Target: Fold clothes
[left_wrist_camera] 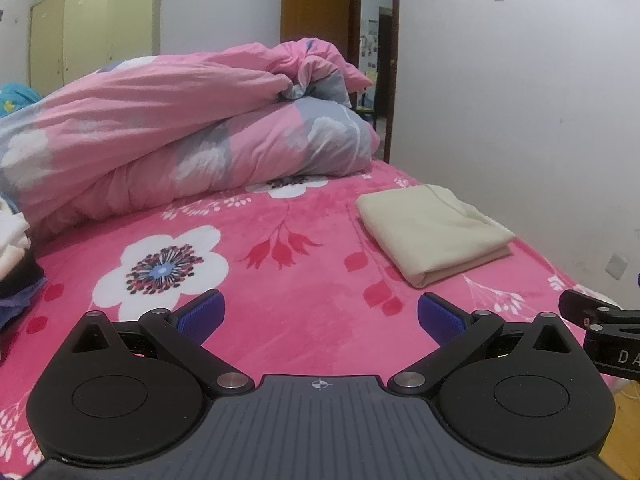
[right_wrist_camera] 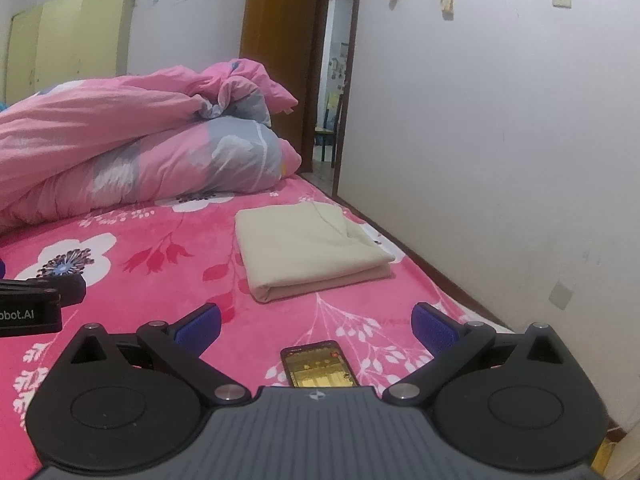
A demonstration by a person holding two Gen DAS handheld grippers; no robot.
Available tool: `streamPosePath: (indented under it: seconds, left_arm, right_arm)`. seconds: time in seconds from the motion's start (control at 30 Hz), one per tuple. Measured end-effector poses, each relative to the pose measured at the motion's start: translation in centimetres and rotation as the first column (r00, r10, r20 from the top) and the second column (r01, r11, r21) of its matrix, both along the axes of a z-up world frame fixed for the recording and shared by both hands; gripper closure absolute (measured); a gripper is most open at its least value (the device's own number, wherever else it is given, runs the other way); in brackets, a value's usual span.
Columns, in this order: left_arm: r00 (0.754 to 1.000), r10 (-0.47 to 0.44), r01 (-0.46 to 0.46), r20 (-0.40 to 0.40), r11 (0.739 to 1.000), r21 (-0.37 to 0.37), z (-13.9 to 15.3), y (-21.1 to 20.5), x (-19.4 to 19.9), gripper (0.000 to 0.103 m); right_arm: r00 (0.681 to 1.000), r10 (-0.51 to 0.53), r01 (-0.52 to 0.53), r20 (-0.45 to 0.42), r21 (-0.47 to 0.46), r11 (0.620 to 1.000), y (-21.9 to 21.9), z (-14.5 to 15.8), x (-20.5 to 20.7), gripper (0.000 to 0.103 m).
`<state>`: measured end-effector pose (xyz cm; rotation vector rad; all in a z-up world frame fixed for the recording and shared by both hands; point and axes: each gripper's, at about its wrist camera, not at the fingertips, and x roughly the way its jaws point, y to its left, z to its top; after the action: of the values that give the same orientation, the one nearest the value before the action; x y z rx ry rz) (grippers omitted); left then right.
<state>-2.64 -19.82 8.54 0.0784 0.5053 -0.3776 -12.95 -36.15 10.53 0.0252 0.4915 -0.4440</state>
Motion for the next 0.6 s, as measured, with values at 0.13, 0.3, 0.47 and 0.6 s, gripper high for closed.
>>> streamPosePath:
  seconds: [0.13,0.3,0.47,0.6]
  left_arm:
    - [1.0,-0.001,0.001,-0.002,1.0,-0.01,-0.04,0.15,0.01,0.0]
    - [1.0,0.004,-0.004,-0.004,1.0,-0.015,-0.05,0.25,0.08,0.0]
    - [1.0,0.009,-0.009,-0.004,1.0,-0.012,-0.08,0.35,0.12,0.0]
    - [1.0,0.011,-0.011,-0.008,1.0,-0.009,-0.08,0.36,0.16,0.0]
  right_arm:
    - [1.0,0.002,-0.002,-0.001,0.003,1.0,-0.07,0.0,0.07,0.0]
    - [1.0,0.009,-0.009,-0.006,0.007,1.0,-0.15,0.03,0.35,0.0]
    - [1.0,0.013,-0.013,-0.007,0.012,1.0,0.07,0.14,0.51,0.0]
    - [1.0,0.016,-0.016,-0.007,0.019,1.0,0.12,0.26,0.59,0.0]
